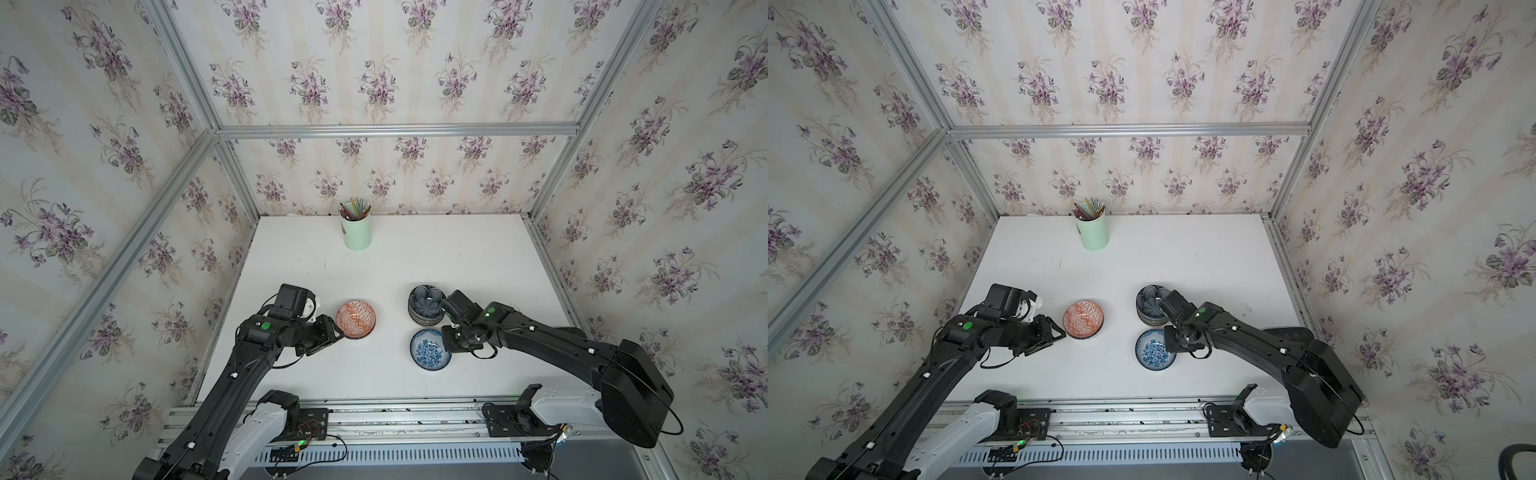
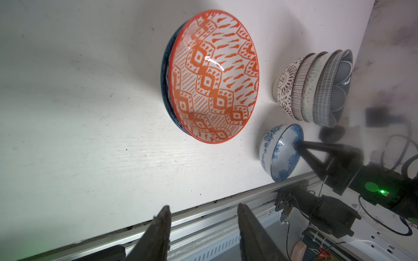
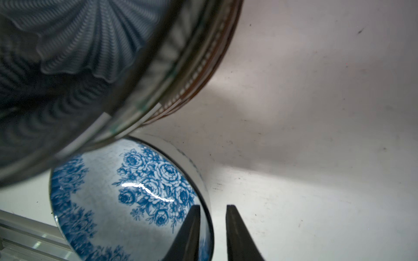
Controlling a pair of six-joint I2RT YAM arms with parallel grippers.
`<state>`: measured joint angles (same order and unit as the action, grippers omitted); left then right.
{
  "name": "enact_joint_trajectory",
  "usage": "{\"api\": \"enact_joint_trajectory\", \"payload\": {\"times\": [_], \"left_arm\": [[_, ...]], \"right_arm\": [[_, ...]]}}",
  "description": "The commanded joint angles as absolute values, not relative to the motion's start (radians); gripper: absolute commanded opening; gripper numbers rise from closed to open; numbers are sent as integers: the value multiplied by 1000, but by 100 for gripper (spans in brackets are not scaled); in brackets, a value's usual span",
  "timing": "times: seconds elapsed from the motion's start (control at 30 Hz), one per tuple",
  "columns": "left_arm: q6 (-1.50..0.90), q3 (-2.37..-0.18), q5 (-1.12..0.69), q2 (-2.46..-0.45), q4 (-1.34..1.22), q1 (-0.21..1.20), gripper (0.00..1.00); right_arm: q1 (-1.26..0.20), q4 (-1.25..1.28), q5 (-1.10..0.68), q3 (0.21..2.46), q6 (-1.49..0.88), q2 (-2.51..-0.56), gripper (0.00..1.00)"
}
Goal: Stack the bowls
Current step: Pick up the bowl from the center of the board.
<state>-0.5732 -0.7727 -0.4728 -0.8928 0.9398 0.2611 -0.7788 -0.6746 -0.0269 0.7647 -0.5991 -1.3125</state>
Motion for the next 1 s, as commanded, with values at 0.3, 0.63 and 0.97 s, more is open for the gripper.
{"api": "enact_joint_trajectory", "payload": {"times": [0.3,0.63,0.97], "left_arm": [[-555,-773,-490,-894,935,261,50],[-525,-837,-538,-914,998,261,49],[-497,-952,-558,-956,1048,321,46]], "right_arm": [[-781,-665,-56,765,-586,-1306,1],[-780,-728,-145,823,-570,-1220,0],[-795,-831,-215,1069,-512,-1307,0]]}}
